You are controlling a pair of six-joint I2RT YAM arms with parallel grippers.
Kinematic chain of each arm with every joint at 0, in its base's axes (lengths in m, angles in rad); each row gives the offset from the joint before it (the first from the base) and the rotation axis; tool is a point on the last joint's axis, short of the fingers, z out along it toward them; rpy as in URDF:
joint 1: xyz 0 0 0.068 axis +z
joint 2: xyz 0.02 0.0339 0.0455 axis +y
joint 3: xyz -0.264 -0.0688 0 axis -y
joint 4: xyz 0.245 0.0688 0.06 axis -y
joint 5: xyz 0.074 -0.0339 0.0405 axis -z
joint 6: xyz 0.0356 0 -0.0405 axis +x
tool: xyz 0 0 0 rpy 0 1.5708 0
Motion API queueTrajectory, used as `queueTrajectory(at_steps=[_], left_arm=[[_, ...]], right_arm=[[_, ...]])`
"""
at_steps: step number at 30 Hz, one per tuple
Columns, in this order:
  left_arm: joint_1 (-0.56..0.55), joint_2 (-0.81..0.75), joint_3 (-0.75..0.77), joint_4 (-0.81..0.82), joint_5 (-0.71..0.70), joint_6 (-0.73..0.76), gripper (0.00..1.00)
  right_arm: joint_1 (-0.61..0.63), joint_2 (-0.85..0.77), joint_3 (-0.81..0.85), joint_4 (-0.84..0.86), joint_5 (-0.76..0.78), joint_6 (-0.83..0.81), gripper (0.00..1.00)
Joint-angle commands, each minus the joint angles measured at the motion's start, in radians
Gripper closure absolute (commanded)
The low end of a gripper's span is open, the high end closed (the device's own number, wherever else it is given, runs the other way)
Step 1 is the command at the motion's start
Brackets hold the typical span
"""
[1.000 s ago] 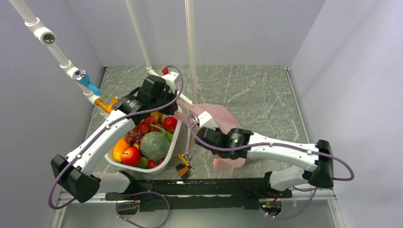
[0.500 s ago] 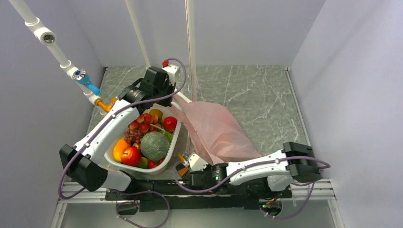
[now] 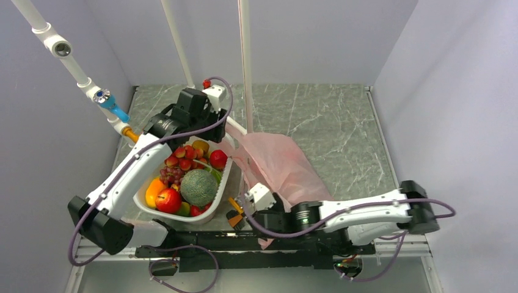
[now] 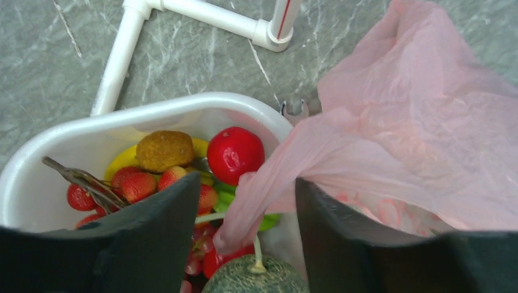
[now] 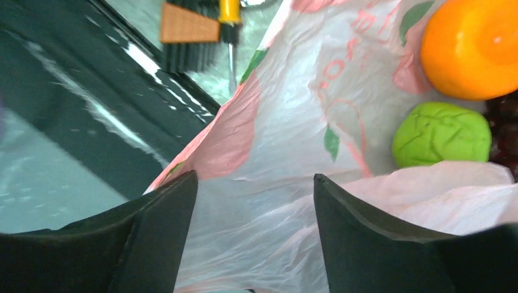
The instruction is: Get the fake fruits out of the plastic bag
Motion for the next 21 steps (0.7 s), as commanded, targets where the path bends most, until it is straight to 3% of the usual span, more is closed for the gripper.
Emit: queueTrajectory(at_steps=[1, 4, 11, 14, 18, 21], left_arm=[[0.004, -0.125, -0.016, -0.023, 0.089, -0.016, 0.19], [0.004, -0.191, -0.012, -0.058, 0.145, -0.036, 0.01], [0.005, -0.382, -0.053, -0.14, 0.281, -0.081, 0.01], [0.005, -0.468, -0.091, -0.123, 0.412, -0.123, 0.01], [0.003, -0.556, -0.215, 0.004, 0.661, -0.237, 0.01], [-0.019, -0.625, -0.402, 0.176, 0.748, -0.366, 0.01]], right_arm=[[0.002, -0.22, -0.044, 0.028, 0.041, 0.055, 0.22], [0.002, -0.354, -0.121, 0.096, 0.027, 0.067, 0.12], [0.003, -0.499, -0.198, 0.213, 0.0, 0.052, 0.01], [0.002, -0.503, -0.192, 0.242, 0.004, 0.032, 0.01], [0.002, -0.485, -0.165, 0.264, 0.022, 0.014, 0.01], [0.002, -0.48, -0.142, 0.266, 0.065, 0.022, 0.02]])
